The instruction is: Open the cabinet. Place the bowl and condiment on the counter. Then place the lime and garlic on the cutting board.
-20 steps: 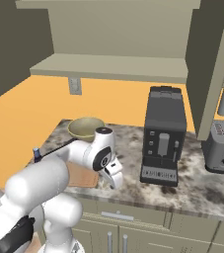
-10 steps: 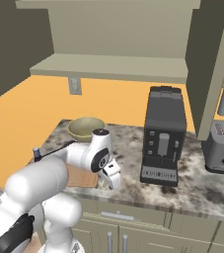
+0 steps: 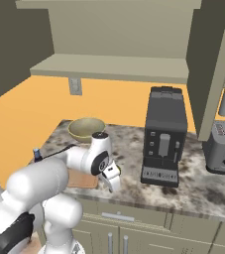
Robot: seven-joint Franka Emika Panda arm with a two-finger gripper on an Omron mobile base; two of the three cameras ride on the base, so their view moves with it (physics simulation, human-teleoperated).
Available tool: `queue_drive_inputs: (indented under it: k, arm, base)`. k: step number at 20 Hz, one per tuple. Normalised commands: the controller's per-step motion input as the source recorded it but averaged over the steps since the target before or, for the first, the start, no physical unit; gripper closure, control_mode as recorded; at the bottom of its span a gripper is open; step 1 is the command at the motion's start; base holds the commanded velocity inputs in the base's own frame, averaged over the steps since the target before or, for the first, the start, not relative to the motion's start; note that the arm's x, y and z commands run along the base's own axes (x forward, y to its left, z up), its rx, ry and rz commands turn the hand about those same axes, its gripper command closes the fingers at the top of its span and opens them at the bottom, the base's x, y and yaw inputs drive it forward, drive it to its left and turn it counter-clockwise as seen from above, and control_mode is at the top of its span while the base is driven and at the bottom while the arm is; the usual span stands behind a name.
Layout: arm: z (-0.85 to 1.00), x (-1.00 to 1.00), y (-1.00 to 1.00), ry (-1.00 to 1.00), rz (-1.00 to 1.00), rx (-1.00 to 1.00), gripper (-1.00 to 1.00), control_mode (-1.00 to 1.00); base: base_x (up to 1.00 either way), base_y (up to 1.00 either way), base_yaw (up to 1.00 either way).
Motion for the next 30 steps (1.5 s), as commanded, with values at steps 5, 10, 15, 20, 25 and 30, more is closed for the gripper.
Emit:
queue_drive_inputs:
  k: [5, 10, 15, 20, 25, 30]
  arm:
    - [-0.09, 0.1, 0.0, 0.0, -0.02, 0.0, -1.0, -1.0]
    - [-0.11, 0.17, 0.0, 0.0, -0.01, 0.0, -1.0, -1.0]
    - [-0.16, 0.15, 0.0, 0.0, -0.02, 0.0, -1.0, -1.0]
    - [-0.18, 0.08, -0.14, 0.0, -0.02, 0.0, -1.0, -1.0]
    - [-0.17, 0.0, -0.22, 0.0, 0.0, 0.0, 1.0, -1.0]
    - [-0.22, 0.0, -0.29, 0.0, 0.0, 0.0, 1.0, -1.0]
  base:
    - [0.0, 0.0, 0.0]
    - [0.0, 0.0, 0.0]
    - [0.0, 0.0, 0.0]
    - [0.0, 0.0, 0.0]
    - [0.0, 0.0, 0.0]
    - [0.0, 0.0, 0.0]
